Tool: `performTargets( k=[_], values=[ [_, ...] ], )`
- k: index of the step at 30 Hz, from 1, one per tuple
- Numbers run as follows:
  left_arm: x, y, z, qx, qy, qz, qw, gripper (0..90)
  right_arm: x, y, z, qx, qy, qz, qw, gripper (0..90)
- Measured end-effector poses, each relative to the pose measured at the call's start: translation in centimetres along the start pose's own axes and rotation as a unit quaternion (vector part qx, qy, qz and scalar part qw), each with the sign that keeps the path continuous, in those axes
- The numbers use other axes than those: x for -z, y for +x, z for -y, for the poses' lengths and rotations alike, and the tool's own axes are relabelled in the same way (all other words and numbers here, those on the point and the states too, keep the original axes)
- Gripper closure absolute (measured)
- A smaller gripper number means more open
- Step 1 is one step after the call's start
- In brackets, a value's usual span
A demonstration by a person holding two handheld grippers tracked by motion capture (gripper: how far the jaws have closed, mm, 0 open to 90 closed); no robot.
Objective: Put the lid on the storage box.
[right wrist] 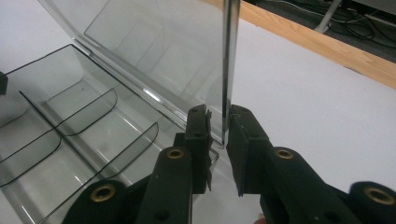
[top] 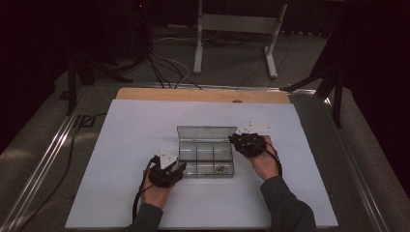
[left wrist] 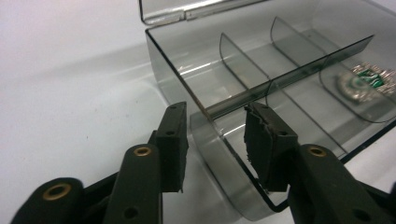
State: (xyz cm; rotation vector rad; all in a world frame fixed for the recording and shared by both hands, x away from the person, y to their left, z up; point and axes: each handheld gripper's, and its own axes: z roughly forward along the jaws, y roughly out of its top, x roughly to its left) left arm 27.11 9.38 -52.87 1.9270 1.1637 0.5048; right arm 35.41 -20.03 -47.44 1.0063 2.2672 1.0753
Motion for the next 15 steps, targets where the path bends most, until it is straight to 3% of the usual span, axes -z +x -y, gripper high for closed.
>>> performTargets(
  k=[10, 15],
  values=[
    [1.7, 0.8, -1.0, 0.022, -0.046, 0.019, 0.9985, 50.8, 0.2, 0.1, 0.1, 0.000, -0.001, 0.000, 1.0000, 79.2],
    [2.8, 1.2, -1.8, 0.027, -0.064, 0.032, 0.9971, 55.1, 0.2, 0.1, 0.2, 0.000, -0.001, 0.000, 1.0000, 79.5]
  ],
)
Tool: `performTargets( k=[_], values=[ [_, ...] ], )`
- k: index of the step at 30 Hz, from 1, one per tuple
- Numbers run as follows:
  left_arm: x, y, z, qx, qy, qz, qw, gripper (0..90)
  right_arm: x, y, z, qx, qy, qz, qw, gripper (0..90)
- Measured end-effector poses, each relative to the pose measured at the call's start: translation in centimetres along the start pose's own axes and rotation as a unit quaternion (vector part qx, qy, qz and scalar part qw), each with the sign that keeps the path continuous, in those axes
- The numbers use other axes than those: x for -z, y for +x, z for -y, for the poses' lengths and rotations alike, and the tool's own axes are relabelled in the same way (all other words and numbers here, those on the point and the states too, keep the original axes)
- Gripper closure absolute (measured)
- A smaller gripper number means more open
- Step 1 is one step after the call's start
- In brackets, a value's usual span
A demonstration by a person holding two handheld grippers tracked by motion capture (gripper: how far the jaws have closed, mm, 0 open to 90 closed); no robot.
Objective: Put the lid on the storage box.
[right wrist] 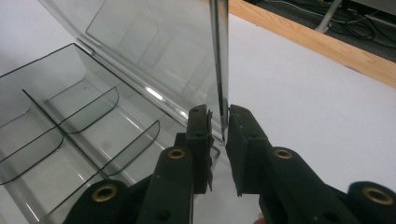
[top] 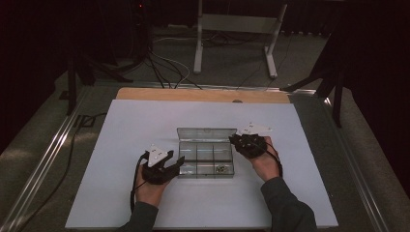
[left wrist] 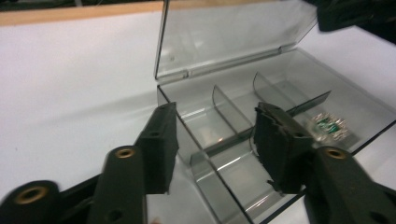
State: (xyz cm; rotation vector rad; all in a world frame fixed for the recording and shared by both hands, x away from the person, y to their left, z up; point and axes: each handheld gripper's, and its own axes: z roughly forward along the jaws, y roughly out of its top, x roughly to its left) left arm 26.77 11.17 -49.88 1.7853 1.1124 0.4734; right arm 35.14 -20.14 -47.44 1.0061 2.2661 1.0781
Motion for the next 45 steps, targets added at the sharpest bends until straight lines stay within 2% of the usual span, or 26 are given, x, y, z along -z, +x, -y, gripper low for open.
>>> performTargets(
  k=[3, 9, 15, 16, 20, 25, 33, 35, 39, 42, 45],
  values=[
    [0.7, 0.1, -0.6, 0.005, -0.012, 0.001, 0.9999, 55.7, 0.1, 0.0, 0.0, 0.000, 0.000, 0.000, 1.0000, 79.6],
    [1.4, 0.0, -1.5, 0.004, -0.015, 0.002, 0.9999, 56.6, 0.3, 0.1, 0.3, 0.001, -0.001, -0.003, 1.0000, 79.9],
    [2.1, -0.4, -3.1, -0.007, -0.017, 0.010, 0.9998, 74.3, 0.3, 0.1, 0.4, 0.001, -0.001, -0.003, 1.0000, 80.3],
    [2.1, -0.5, -3.5, -0.007, -0.018, 0.011, 0.9998, 74.3, 0.3, 0.1, 0.4, 0.000, -0.001, -0.003, 1.0000, 80.3],
    [2.2, -0.7, -4.8, -0.013, -0.017, 0.011, 0.9997, 90.0, 0.3, 0.2, 0.4, -0.001, -0.001, -0.002, 1.0000, 80.4],
    [1.8, -0.9, -6.2, -0.012, -0.004, 0.000, 0.9999, 90.0, 0.4, 0.2, 0.4, -0.003, -0.002, -0.002, 1.0000, 80.8],
    [0.9, -1.1, -6.2, -0.001, 0.012, -0.004, 0.9999, 90.0, 0.7, 0.3, 0.6, 0.001, 0.002, -0.005, 1.0000, 80.7],
    [0.8, -1.1, -6.1, -0.001, 0.015, -0.004, 0.9999, 90.0, 0.9, 0.3, 0.7, 0.000, 0.000, 0.000, 1.0000, 72.9],
    [0.8, -0.9, -5.7, 0.006, 0.015, 0.000, 0.9999, 90.0, 1.6, 0.1, 0.8, -0.013, -0.014, -0.008, 0.9998, 52.5],
    [0.8, -1.0, -5.6, 0.008, 0.015, 0.002, 0.9999, 90.0, 2.3, 0.0, 1.0, -0.024, -0.028, 0.001, 0.9993, 34.7],
    [0.8, -1.0, -5.4, 0.009, 0.015, 0.003, 0.9998, 90.0, 2.9, -0.3, 1.2, -0.048, -0.042, 0.003, 0.9980, 18.4]
  ],
)
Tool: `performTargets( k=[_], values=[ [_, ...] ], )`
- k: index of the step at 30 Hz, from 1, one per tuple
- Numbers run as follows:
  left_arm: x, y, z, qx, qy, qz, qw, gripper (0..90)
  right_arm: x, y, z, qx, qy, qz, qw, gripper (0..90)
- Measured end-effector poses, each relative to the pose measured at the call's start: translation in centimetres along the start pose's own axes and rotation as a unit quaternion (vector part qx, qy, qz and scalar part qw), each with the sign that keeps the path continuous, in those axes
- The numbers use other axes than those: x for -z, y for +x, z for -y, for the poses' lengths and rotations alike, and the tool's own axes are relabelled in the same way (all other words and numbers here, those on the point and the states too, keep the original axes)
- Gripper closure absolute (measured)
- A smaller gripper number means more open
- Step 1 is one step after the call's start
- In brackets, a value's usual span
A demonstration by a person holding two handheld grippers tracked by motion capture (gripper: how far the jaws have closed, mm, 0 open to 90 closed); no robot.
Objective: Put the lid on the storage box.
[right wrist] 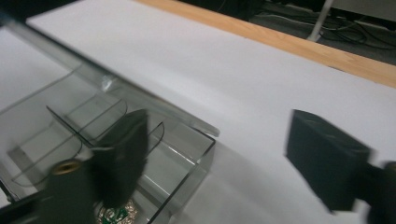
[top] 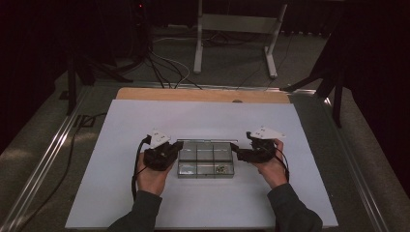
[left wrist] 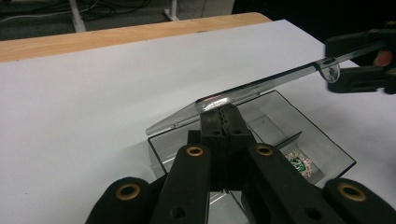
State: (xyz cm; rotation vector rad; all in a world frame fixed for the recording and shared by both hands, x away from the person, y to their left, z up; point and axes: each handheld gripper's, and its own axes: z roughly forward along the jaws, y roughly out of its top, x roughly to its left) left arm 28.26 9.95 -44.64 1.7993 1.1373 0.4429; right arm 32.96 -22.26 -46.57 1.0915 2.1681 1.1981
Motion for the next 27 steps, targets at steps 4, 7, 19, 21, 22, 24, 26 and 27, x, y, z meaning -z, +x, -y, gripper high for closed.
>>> performTargets(
  k=[4, 7, 19, 21, 22, 24, 26, 27],
  values=[
    [-0.1, -0.1, 0.2, 0.001, 0.002, 0.003, 1.0000, 90.0, 1.0, -0.6, 0.3, -0.019, -0.007, 0.001, 0.9998, 3.3],
    [-0.1, -0.3, 0.3, 0.000, 0.003, 0.005, 1.0000, 90.0, 1.7, -1.1, 0.6, -0.032, -0.014, 0.000, 0.9994, 0.9],
    [-0.1, -0.4, 1.4, 0.003, 0.012, 0.011, 0.9999, 90.0, 5.3, -1.3, 1.8, -0.038, -0.076, 0.021, 0.9962, 0.0],
    [-0.2, -0.5, 1.7, 0.006, 0.015, 0.014, 0.9998, 90.0, 5.9, -1.3, 2.1, -0.041, -0.087, 0.022, 0.9951, 0.0],
    [-0.2, -0.5, 1.8, 0.007, 0.016, 0.014, 0.9998, 90.0, 6.1, -1.3, 2.3, -0.043, -0.090, 0.022, 0.9948, 0.0],
    [-0.2, -0.5, 1.9, 0.008, 0.018, 0.015, 0.9997, 90.0, 6.4, -1.3, 2.6, -0.046, -0.091, 0.018, 0.9946, 0.0],
    [-0.3, -0.5, 2.0, 0.010, 0.018, 0.016, 0.9997, 90.0, 6.6, -1.3, 2.9, -0.044, -0.092, 0.020, 0.9945, 0.0],
    [-0.2, -0.5, 2.1, 0.011, 0.018, 0.017, 0.9996, 90.0, 6.6, -1.3, 2.9, -0.043, -0.091, 0.021, 0.9947, 0.0]
  ],
)
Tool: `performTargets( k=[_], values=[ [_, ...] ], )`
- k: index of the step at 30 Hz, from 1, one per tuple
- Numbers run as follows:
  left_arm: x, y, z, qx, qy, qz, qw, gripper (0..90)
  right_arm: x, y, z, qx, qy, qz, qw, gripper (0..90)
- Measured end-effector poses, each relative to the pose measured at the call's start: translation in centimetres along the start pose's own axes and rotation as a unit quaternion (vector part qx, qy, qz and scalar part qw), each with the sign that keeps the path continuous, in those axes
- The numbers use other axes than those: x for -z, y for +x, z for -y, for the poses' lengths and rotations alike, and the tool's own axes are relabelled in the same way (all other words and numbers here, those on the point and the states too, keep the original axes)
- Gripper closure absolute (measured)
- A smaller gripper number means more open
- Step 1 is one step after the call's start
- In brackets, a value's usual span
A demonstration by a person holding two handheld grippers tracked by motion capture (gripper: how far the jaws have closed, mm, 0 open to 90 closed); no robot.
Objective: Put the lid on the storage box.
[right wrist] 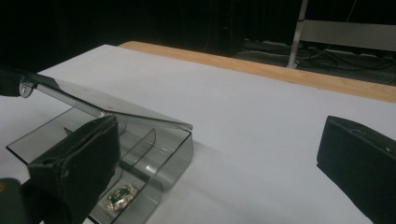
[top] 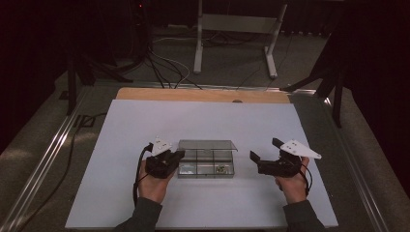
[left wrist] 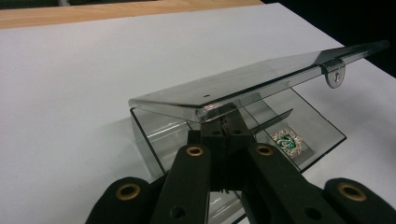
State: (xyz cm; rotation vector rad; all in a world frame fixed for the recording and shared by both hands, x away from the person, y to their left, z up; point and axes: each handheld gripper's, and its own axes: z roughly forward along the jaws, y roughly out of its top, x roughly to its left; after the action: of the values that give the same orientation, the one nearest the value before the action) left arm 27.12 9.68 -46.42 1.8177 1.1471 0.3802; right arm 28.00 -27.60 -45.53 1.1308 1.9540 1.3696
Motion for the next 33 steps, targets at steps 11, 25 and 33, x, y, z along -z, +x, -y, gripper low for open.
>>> performTargets(
  k=[11, 25, 33],
  values=[
    [0.1, -0.2, 0.7, 0.000, 0.008, 0.004, 1.0000, 90.0, 0.5, -0.2, 0.2, 0.001, -0.004, 0.005, 1.0000, 0.0],
    [-0.1, 0.0, 2.2, 0.011, 0.020, 0.009, 0.9997, 90.0, 1.1, -0.4, 0.4, -0.003, -0.007, 0.010, 0.9999, 0.0],
    [-0.1, 0.3, 3.2, 0.013, 0.032, 0.008, 0.9994, 90.0, 1.1, -0.4, 0.6, -0.001, -0.005, 0.012, 0.9999, 0.0]
  ],
)
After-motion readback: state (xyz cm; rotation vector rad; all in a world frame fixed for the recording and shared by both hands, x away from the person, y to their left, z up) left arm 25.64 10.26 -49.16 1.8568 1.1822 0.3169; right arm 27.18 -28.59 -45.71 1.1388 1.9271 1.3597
